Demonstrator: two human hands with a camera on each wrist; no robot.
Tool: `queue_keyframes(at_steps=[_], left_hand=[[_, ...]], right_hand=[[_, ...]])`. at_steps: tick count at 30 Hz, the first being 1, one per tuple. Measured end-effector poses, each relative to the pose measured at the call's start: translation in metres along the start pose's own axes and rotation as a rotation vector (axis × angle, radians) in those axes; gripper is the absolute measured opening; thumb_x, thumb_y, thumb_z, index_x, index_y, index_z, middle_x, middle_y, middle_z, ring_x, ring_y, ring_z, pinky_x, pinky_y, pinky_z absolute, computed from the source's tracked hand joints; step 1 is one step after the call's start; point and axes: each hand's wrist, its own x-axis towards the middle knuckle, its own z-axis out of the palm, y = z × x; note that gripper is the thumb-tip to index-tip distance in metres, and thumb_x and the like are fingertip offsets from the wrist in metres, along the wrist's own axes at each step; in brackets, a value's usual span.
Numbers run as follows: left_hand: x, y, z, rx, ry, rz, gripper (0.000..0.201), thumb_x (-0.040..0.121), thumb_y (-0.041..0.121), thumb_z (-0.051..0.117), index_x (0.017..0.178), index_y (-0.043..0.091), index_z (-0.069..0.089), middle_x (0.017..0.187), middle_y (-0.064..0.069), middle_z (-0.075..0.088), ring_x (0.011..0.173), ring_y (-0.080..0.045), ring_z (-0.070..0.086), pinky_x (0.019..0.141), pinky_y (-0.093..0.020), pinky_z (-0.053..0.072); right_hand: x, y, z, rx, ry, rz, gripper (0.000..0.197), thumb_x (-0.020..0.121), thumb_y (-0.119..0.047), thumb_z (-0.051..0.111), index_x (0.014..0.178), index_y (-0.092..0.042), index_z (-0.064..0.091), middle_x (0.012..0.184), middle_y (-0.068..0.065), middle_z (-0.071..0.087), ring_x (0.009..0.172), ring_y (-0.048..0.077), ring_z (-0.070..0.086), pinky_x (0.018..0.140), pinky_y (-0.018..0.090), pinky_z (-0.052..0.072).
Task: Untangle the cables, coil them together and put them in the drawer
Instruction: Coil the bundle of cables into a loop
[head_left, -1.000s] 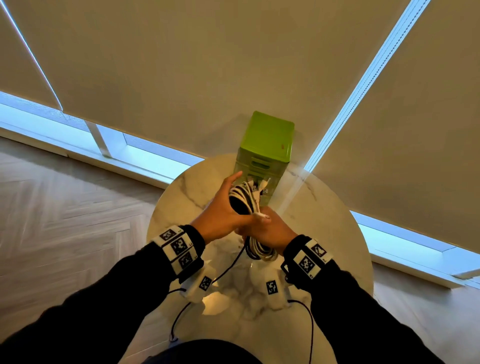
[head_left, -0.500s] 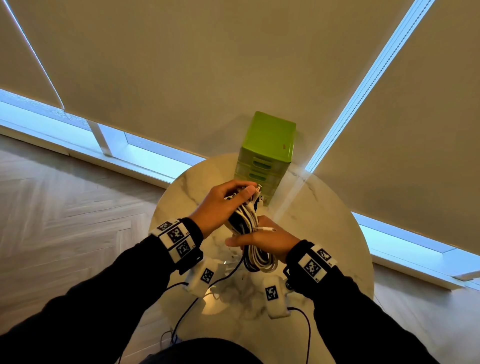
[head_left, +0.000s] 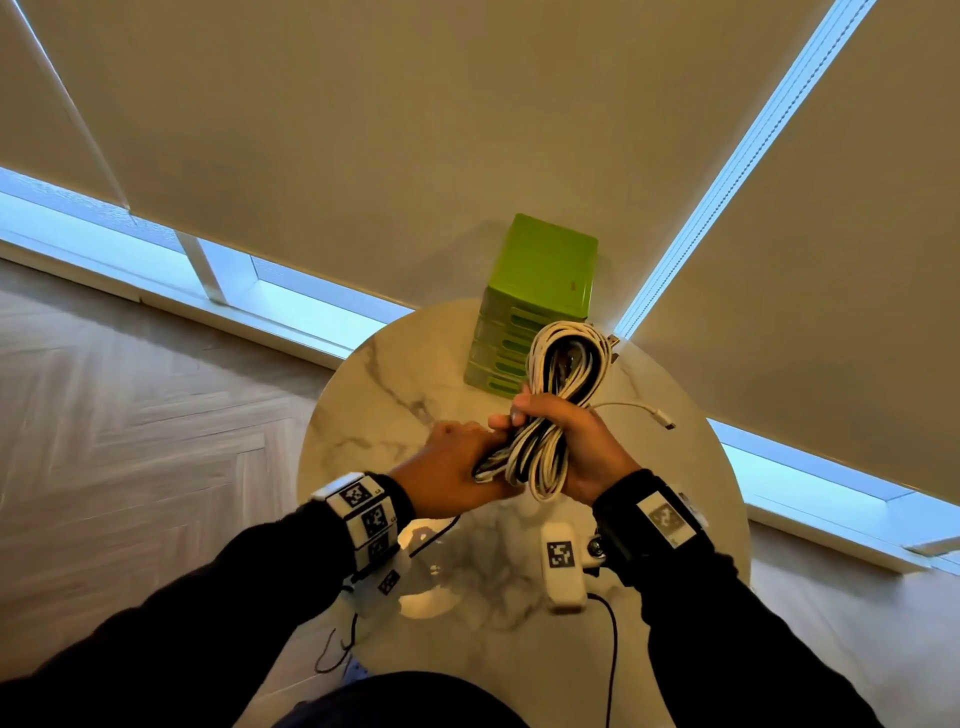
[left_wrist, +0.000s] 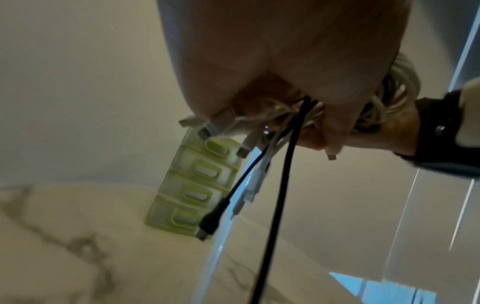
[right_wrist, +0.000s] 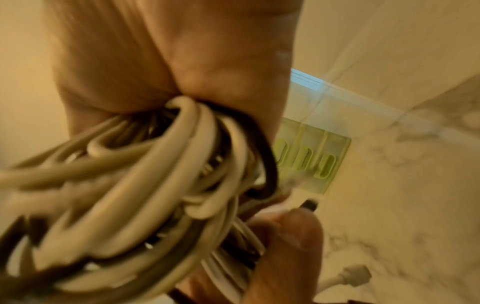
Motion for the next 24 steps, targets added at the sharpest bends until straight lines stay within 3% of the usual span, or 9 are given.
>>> queue_keyframes(at_steps=[2,4,7,9,11,13,18,20,24], left_hand=[[0.004,-0.01,-0.007,0.336,0.056,0.034,0.03,0.092,0.053,0.054,0.115,0.036,0.061,0.104,0.012,0.067,0.107,-0.013,0.055,0.103,-0.045,0.032],[0.009,-0.017,-0.012,0.439,0.074,0.055,0.033,0.092,0.052,0.054,0.123,0.04,0.058,0.105,0.014,0.064,0.112,-0.016,0.051,0.1,-0.044,0.029],[0.014,-0.015,-0.01,-0.035,-0.021,-0.012,0.04,0.086,0.065,0.065,0.119,0.044,0.058,0.097,0.02,0.061,0.103,-0.016,0.057,0.096,-0.052,0.041],[0.015,-0.017,-0.001,-0.218,0.036,-0.027,0.048,0.077,0.074,0.069,0.114,0.044,0.062,0.094,0.02,0.063,0.097,-0.016,0.059,0.092,-0.058,0.046],[0.013,-0.016,0.008,-0.215,0.076,-0.063,0.056,0.073,0.082,0.062,0.112,0.041,0.066,0.098,0.017,0.065,0.099,-0.015,0.059,0.094,-0.058,0.045],[0.012,-0.014,0.015,-0.098,0.093,-0.096,0.064,0.071,0.085,0.053,0.114,0.039,0.066,0.103,0.016,0.065,0.107,-0.012,0.054,0.1,-0.055,0.036],[0.011,-0.006,0.01,-0.131,0.102,-0.04,0.044,0.079,0.074,0.055,0.115,0.049,0.059,0.101,0.022,0.064,0.104,-0.011,0.054,0.101,-0.049,0.035],[0.011,-0.01,0.001,-0.019,0.086,0.046,0.048,0.084,0.07,0.05,0.123,0.043,0.061,0.105,0.016,0.062,0.103,-0.015,0.051,0.095,-0.046,0.036],[0.012,-0.015,-0.011,0.416,0.257,0.163,0.046,0.085,0.061,0.048,0.113,0.03,0.066,0.107,0.007,0.06,0.108,-0.024,0.055,0.091,-0.04,0.027]], right_hand=[[0.0,-0.001,0.0,0.057,-0.013,0.014,0.014,0.088,-0.006,0.059,0.075,-0.007,0.063,0.072,0.009,0.061,0.083,0.024,0.071,0.082,0.037,0.059],[0.001,-0.004,-0.001,0.099,-0.012,0.026,0.015,0.087,-0.009,0.06,0.072,-0.007,0.062,0.073,0.008,0.06,0.079,0.022,0.07,0.08,0.036,0.059],[0.001,-0.005,0.0,0.202,-0.005,0.013,0.017,0.086,-0.012,0.06,0.069,-0.009,0.057,0.067,0.005,0.054,0.066,0.018,0.064,0.069,0.033,0.058],[0.001,-0.004,0.003,0.226,0.009,-0.01,0.016,0.087,-0.011,0.059,0.071,-0.011,0.056,0.063,0.003,0.052,0.062,0.017,0.062,0.065,0.032,0.057],[-0.001,-0.002,0.004,0.192,0.015,-0.026,0.017,0.087,-0.011,0.058,0.07,-0.011,0.057,0.063,0.003,0.053,0.065,0.017,0.064,0.067,0.033,0.057],[-0.001,0.001,0.003,0.189,0.026,-0.039,0.015,0.087,-0.01,0.059,0.071,-0.012,0.06,0.064,0.003,0.055,0.072,0.018,0.067,0.074,0.034,0.058],[-0.001,-0.003,0.004,0.206,0.042,-0.025,0.017,0.087,-0.011,0.059,0.071,-0.009,0.065,0.067,0.005,0.061,0.08,0.021,0.071,0.083,0.036,0.058],[-0.003,-0.009,0.001,0.151,0.024,0.015,0.02,0.09,-0.014,0.059,0.072,-0.007,0.064,0.07,0.006,0.062,0.081,0.021,0.07,0.083,0.038,0.058],[-0.003,-0.016,0.0,-0.023,0.053,0.012,0.024,0.091,-0.015,0.061,0.069,-0.008,0.063,0.067,0.008,0.064,0.071,0.023,0.066,0.073,0.039,0.055]])
